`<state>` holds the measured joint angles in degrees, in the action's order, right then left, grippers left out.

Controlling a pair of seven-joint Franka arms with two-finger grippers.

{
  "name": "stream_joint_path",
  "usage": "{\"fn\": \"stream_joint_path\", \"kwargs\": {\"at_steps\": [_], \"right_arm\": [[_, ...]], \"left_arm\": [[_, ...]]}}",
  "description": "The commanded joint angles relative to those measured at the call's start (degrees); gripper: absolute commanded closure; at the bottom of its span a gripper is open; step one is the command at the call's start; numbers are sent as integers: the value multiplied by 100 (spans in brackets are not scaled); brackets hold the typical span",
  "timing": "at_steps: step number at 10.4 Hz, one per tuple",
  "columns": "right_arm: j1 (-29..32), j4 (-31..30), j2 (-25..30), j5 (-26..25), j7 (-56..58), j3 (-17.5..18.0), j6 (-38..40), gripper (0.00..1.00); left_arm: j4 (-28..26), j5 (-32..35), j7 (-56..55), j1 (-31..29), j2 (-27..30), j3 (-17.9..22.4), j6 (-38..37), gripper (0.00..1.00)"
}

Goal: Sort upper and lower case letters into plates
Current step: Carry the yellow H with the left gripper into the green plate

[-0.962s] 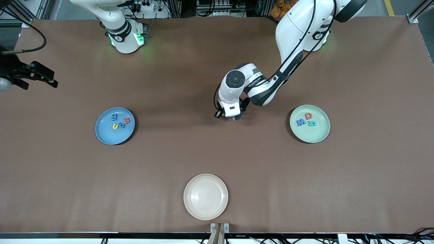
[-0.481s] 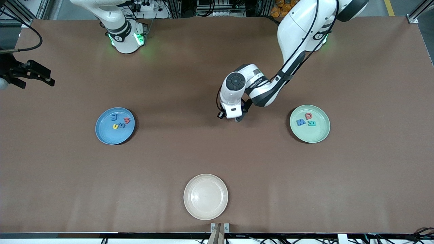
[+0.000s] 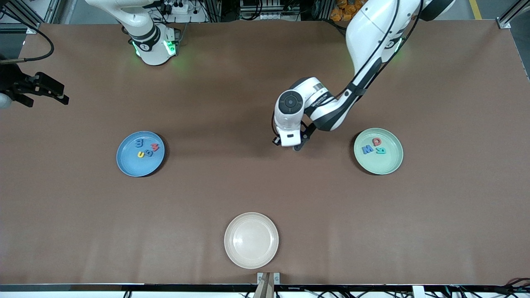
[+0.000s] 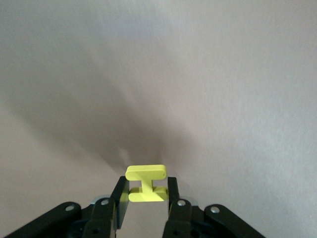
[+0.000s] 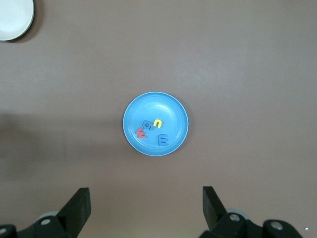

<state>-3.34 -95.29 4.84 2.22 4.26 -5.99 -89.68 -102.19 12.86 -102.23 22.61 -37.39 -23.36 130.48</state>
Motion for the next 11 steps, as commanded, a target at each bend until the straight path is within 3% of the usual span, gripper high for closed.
{"fn": "stream_joint_path", "kwargs": {"at_steps": [1,4,8,11], "right_arm": [[70,-139,183,59,-109,63,3,0],[44,-139,184,51,-83,54,-5,0],[52,-122,219,-264,31,71,-5,0],[35,-95,219,-283,58,80,-32,0]], "left_arm": [[-256,76,535,-370,415,-133,-513,81],[-817,76,1579,-1588,906,-816,-794,80],[-1469,85,3670,-4152,1190,-2142,-1059,78],[-1838,129,5516,-5456,1146,-2322,-1059,74]]}}
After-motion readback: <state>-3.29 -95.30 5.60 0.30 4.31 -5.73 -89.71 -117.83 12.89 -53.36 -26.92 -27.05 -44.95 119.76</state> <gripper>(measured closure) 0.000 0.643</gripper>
